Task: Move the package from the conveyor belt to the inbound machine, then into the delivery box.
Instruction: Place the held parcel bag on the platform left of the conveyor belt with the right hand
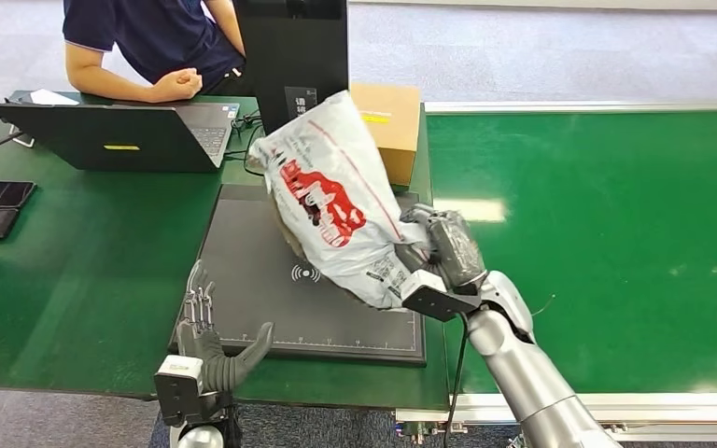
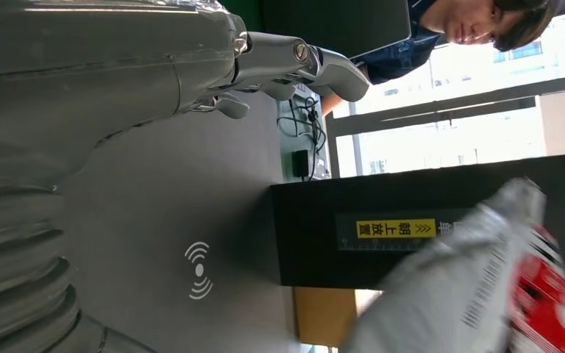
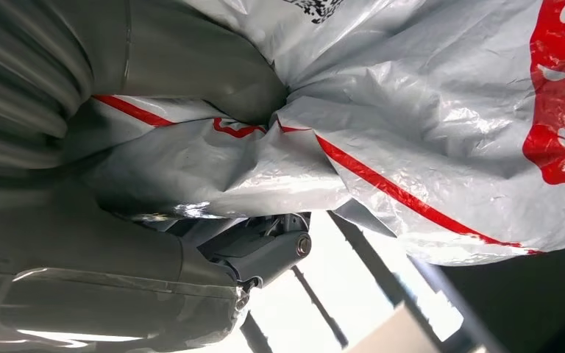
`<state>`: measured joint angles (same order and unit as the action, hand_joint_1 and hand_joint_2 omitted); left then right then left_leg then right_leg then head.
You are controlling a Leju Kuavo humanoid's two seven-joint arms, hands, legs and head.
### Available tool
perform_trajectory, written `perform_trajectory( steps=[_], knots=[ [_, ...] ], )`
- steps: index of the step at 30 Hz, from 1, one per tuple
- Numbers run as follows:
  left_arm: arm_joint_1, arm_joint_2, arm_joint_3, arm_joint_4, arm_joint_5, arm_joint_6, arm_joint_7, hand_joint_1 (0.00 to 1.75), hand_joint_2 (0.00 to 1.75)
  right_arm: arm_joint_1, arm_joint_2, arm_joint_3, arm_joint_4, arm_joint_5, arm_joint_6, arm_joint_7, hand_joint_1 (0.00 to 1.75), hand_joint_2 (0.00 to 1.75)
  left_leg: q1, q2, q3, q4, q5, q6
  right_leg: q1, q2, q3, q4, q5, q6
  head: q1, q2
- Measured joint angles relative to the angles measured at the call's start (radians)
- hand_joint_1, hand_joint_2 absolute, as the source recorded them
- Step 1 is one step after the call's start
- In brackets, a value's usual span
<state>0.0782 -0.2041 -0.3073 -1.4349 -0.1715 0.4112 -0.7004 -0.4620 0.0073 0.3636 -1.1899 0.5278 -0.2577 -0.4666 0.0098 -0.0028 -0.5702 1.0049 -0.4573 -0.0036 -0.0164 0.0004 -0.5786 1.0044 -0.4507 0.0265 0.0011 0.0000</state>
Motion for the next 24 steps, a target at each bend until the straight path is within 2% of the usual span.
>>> perform_trajectory(
  steps=[7,9,10,11,13,14,19,24],
  knots=[
    [-0.01,0.021,-0.039,0.0,0.014,0.018,0.0,0.0,1.75,-0.043,0.059,0.09,0.242,-0.01,0.003,-0.043,1.65,1.75,0.0,0.0,0.0,0.0,0.0,0.0,0.0,0.0,0.0,0.0,0.0,0.0,0.0,0.0],
    [-0.017,0.025,-0.05,0.001,0.015,0.016,0.0,0.0,1.75,-0.045,0.073,0.108,0.302,-0.013,0.008,-0.048,1.44,1.75,0.0,-0.001,0.0,0.0,0.0,0.0,0.0,0.0,0.0,0.0,0.0,0.0,0.0,0.0],
    [-0.02,0.027,-0.055,0.003,0.016,0.013,0.0,0.0,1.75,-0.044,0.078,0.115,0.328,-0.015,0.014,-0.049,1.18,1.75,0.0,-0.001,0.0,0.0,0.0,0.0,0.0,0.0,0.0,0.0,0.0,0.0,0.0,0.0],
    [-0.025,0.029,-0.059,0.004,0.017,0.01,0.0,0.0,1.75,-0.044,0.082,0.122,0.353,-0.016,0.024,-0.049,0.78,1.75,0.0,-0.001,0.0,0.0,0.0,0.0,0.0,0.0,0.0,0.0,0.0,0.0,0.0,0.0],
    [-0.035,0.032,-0.066,0.009,0.02,0.002,0.0,0.0,1.75,-0.045,0.089,0.136,0.399,-0.013,0.046,-0.048,0.16,1.75,0.0,-0.001,0.0,0.0,0.0,0.0,0.0,0.0,0.0,0.0,0.0,0.0,0.0,0.0],
    [-0.042,0.033,-0.069,0.013,0.021,-0.002,0.0,0.0,1.75,-0.046,0.092,0.143,0.419,-0.009,0.054,-0.047,0.01,1.75,0.0,-0.001,0.0,0.0,0.0,0.0,0.0,0.0,0.0,0.0,0.0,0.0,0.0,0.0],
    [-0.071,0.034,-0.074,0.033,0.02,-0.018,0.0,0.0,1.75,-0.057,0.104,0.158,0.485,0.001,0.029,-0.039,0.0,1.75,0.0,0.0,0.004,0.0,0.0,0.0,0.0,0.001,0.002,0.0,0.0,0.0,0.0,0.0],
    [-0.086,0.034,-0.073,0.056,0.0,-0.034,0.0,0.0,1.75,-0.044,0.107,0.161,0.476,-0.005,-0.012,-0.038,0.0,1.75,0.0,0.0,0.006,0.0,0.0,0.0,0.0,0.001,0.004,0.0,0.0,0.0,0.0,0.0]
  ],
)
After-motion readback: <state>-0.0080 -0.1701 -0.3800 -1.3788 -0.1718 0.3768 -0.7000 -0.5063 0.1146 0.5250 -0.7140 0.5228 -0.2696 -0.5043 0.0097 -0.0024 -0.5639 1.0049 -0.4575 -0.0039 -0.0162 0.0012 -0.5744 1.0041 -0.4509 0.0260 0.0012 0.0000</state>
